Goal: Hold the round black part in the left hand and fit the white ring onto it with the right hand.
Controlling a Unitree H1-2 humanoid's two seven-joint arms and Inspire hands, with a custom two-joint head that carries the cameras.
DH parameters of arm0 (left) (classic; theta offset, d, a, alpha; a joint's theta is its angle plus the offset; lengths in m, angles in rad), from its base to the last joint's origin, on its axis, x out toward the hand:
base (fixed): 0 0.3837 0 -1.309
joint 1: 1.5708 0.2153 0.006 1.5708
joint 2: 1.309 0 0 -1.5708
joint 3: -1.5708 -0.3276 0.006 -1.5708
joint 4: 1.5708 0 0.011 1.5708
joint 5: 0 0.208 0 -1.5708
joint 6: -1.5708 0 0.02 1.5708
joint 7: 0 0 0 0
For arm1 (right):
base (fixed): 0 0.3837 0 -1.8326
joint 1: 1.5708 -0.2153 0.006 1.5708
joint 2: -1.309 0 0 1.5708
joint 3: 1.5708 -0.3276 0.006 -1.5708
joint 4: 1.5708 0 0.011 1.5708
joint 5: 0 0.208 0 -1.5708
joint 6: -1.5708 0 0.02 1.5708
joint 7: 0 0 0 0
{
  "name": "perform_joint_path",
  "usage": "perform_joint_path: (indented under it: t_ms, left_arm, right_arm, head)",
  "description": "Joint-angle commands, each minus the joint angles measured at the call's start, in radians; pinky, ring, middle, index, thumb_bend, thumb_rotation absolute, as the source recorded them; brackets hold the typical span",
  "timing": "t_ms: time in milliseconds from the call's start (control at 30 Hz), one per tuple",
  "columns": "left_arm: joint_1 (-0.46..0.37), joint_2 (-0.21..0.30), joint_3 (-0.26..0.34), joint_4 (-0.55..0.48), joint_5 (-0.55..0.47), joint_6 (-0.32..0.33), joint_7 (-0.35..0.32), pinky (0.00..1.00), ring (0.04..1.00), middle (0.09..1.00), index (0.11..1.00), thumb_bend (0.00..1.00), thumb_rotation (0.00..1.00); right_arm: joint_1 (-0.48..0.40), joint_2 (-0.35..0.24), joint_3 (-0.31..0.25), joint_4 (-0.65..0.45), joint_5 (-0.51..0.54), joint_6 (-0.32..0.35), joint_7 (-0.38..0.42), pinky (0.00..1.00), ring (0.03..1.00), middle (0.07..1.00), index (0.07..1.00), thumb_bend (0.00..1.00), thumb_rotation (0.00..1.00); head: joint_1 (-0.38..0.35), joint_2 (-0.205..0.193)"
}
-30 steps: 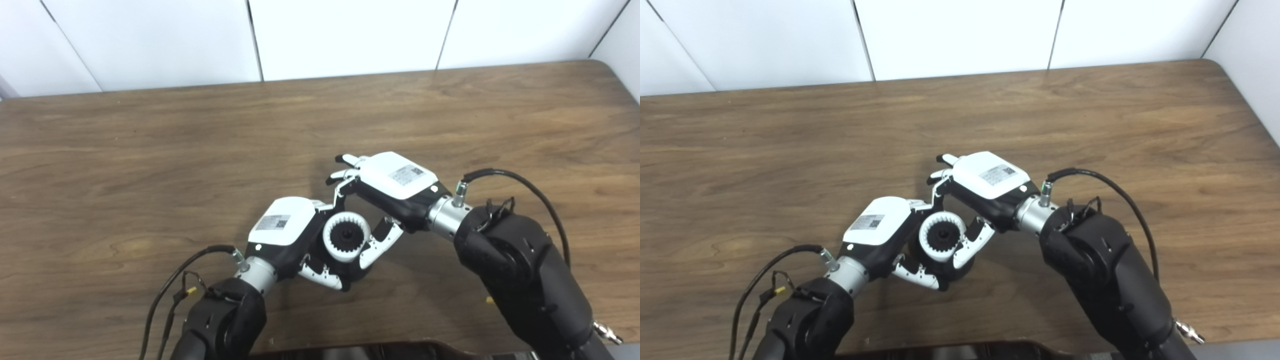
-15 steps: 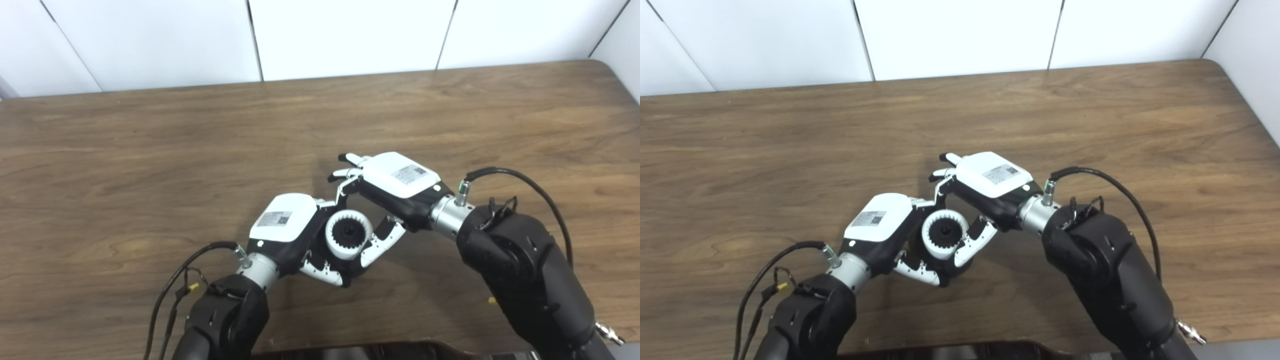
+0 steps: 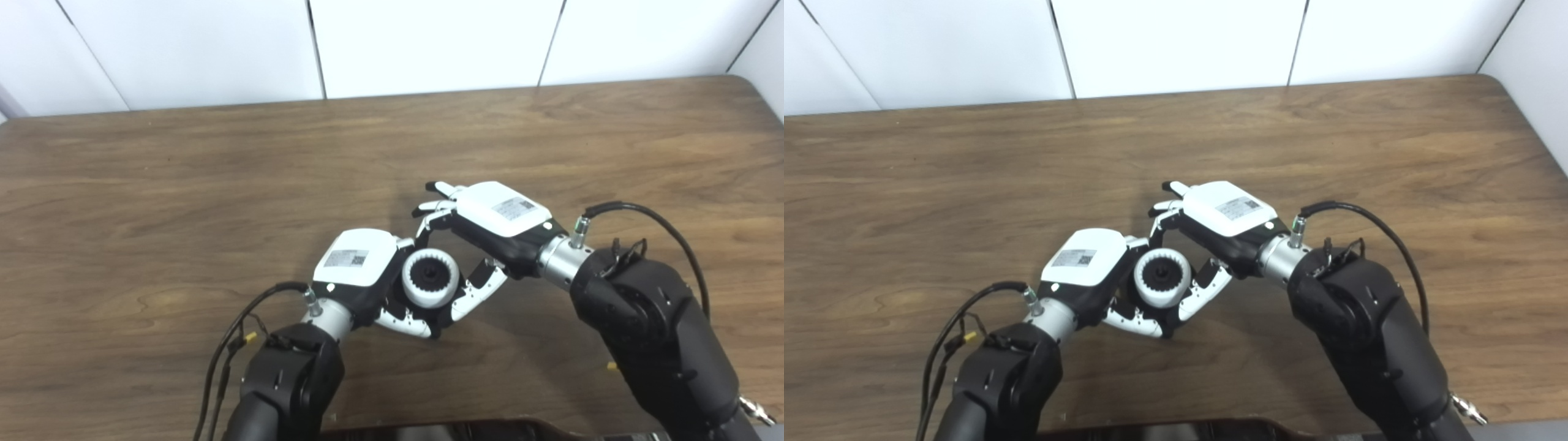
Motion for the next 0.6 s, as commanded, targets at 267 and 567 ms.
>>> perform_joint_path:
  t_ms: [267,567]
  left_arm:
    - [-0.004,-0.014,0.032,-0.028,0.061,0.017,-0.153,0.88,0.933,0.921,0.887,0.96,0.35]
    - [-0.032,-0.050,0.082,-0.058,0.179,0.014,-0.349,1.00,0.998,0.975,0.942,1.00,0.36]
  right_arm:
    - [-0.036,-0.024,-0.026,-0.011,0.019,0.006,-0.021,0.95,1.000,0.884,0.712,1.00,0.40]
    - [-0.032,-0.030,-0.044,-0.013,0.031,0.001,-0.040,0.95,1.000,0.879,0.718,1.00,0.41]
  head:
    - [0.003,-0.001]
    - [0.007,-0.008]
